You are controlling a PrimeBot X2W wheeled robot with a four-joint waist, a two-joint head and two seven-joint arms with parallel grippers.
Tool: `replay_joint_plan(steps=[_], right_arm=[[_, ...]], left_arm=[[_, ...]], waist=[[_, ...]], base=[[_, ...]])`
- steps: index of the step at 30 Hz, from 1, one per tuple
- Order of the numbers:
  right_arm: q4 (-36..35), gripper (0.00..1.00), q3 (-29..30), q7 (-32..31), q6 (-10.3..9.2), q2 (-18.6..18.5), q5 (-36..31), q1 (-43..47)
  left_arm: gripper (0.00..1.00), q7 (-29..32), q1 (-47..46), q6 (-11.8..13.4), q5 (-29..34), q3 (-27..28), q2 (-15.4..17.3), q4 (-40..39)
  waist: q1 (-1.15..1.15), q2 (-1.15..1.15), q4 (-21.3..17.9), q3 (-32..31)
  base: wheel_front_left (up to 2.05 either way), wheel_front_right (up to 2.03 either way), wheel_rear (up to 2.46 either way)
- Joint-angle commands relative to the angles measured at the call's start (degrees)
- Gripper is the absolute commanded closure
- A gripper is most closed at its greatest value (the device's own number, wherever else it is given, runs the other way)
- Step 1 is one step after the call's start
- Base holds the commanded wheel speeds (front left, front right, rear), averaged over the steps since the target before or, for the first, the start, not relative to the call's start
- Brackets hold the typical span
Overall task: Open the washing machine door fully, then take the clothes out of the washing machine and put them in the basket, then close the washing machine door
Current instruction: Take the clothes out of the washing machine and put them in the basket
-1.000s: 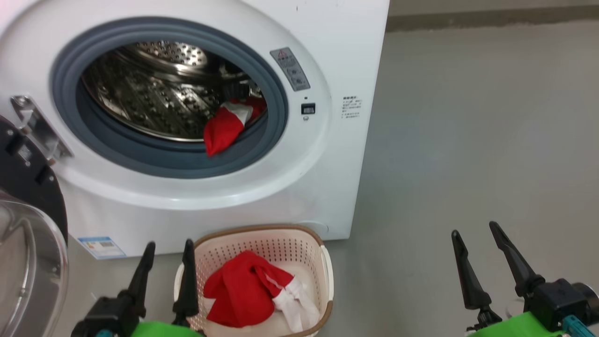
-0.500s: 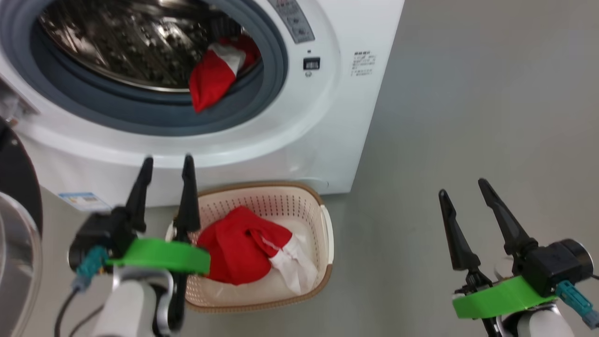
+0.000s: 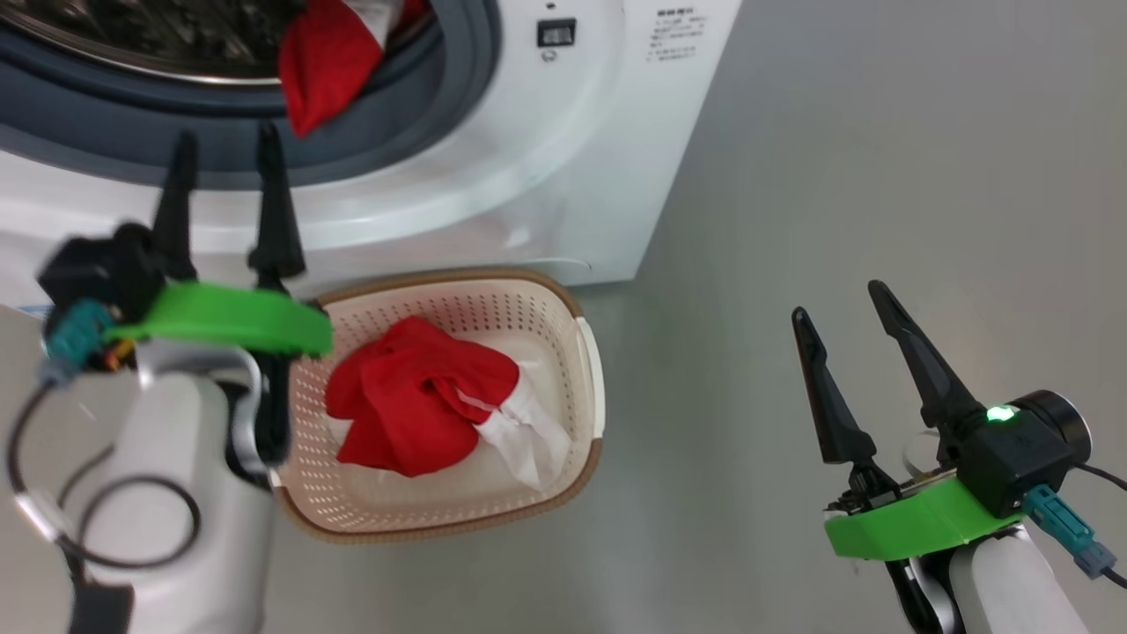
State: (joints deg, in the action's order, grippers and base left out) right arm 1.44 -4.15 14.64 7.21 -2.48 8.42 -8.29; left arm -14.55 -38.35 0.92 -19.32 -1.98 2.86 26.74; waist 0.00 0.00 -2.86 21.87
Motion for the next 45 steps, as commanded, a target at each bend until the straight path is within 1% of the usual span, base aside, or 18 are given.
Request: replay_joint_plan(steps=[1,12,16,19,24,29,35,38,42,45], right_arm=[[-1.10,0.00,-1.43,0.36,0.28,-0.40,-0.64,-1.19],[-0.35,0.00,-2.80,0.36,0.28,-0.40,0.27,-4.39],[-0.31,0.00,-3.04,0.36,0.28,-0.40,0.35,-5.13],[-0.32,0.00,-3.48,0.36,0.28,-0.40,0.39,-5.50],[0.07,0.00,-4.11,0.36,0.28,-0.40,0.11,-6.14],[0.44,0.00,-4.77,0.36,0.28,-0.40,-0.51,-6.52],[0.66,0.00,-5.04,0.36,0.28,-0.40,-0.41,-6.30],[0.61,0.00,-5.19,0.36,0.28,-0.40,0.37,-6.19],[0.52,0.00,-5.63,0.36,0.28,-0.40,1.02,-6.24],[0.55,0.00,-6.14,0.36,0.28,-0.40,1.62,-6.49]], left_arm=[[0.00,-0.43,-2.39,-0.43,-0.21,1.97,2.12,-0.36],[0.00,-0.44,-15.59,-1.78,0.86,6.03,6.82,8.81],[0.00,-0.44,-19.88,-2.65,0.82,6.37,7.65,13.09],[0.00,0.42,-23.06,-3.91,-0.33,6.37,7.79,17.47],[0.00,5.71,-28.00,-6.06,-2.09,5.57,8.64,24.42],[0.00,11.30,-31.90,-7.02,-2.80,4.53,10.45,30.27],[0.00,16.32,-34.77,-7.26,-2.41,3.25,12.92,35.78],[0.00,18.40,-35.67,-7.34,-2.34,2.66,13.43,38.03],[0.00,19.92,-36.31,-7.27,-1.72,1.70,14.05,39.85],[0.00,19.87,-36.66,-6.59,-0.42,0.37,14.99,40.96]], waist=[[0.00,0.00,-1.84,2.56],[0.00,0.00,-5.49,7.55],[0.00,0.00,-6.27,8.83],[0.00,0.00,-6.77,9.59],[0.00,0.00,-7.64,10.56],[0.00,0.00,-8.65,10.96],[0.00,0.00,-10.03,11.02],[0.00,0.00,-10.60,11.18],[0.00,0.00,-11.15,11.39],[0.00,0.00,-11.73,11.66]], base=[[0.00,0.00,0.00],[0.00,0.00,0.00],[0.00,0.00,0.00],[0.00,0.00,0.00],[0.00,0.00,0.00],[0.00,0.00,0.00],[0.00,0.00,0.00],[0.00,0.00,0.00],[0.00,0.00,0.00],[0.00,0.00,0.00]])
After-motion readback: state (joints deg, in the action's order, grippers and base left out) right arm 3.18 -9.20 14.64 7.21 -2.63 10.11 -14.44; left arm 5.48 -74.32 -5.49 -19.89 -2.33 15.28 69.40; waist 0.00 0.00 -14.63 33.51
